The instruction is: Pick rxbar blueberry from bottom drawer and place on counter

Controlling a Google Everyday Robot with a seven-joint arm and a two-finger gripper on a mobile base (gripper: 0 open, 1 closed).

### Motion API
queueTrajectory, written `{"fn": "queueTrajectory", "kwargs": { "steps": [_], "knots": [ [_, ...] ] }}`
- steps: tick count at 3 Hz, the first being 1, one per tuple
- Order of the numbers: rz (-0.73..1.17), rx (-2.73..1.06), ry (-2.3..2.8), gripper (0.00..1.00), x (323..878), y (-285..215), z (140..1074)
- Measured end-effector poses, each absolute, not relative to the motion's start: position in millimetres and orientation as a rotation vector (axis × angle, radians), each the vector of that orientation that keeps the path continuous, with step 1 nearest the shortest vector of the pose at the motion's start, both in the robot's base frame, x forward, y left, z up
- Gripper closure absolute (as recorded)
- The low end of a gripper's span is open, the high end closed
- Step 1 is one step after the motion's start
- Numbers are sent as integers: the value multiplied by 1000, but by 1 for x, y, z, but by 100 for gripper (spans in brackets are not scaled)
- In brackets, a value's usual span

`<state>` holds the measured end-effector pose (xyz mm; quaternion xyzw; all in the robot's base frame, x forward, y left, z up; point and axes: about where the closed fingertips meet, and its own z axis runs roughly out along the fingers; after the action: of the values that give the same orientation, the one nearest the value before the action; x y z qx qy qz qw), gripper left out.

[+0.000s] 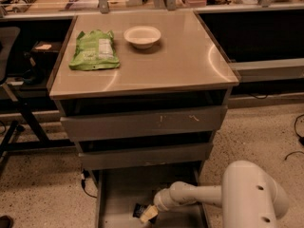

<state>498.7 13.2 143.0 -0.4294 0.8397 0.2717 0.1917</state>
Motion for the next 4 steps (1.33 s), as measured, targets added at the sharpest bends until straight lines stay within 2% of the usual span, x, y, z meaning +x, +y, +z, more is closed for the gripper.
{"fn": "queueTrajectory", "kwargs": {
  "steps": [1, 4],
  "knots": [
    [664, -1219, 2466, 0, 477, 22, 121],
    [706, -1272, 2369, 0, 459, 23, 118]
  ]
}}
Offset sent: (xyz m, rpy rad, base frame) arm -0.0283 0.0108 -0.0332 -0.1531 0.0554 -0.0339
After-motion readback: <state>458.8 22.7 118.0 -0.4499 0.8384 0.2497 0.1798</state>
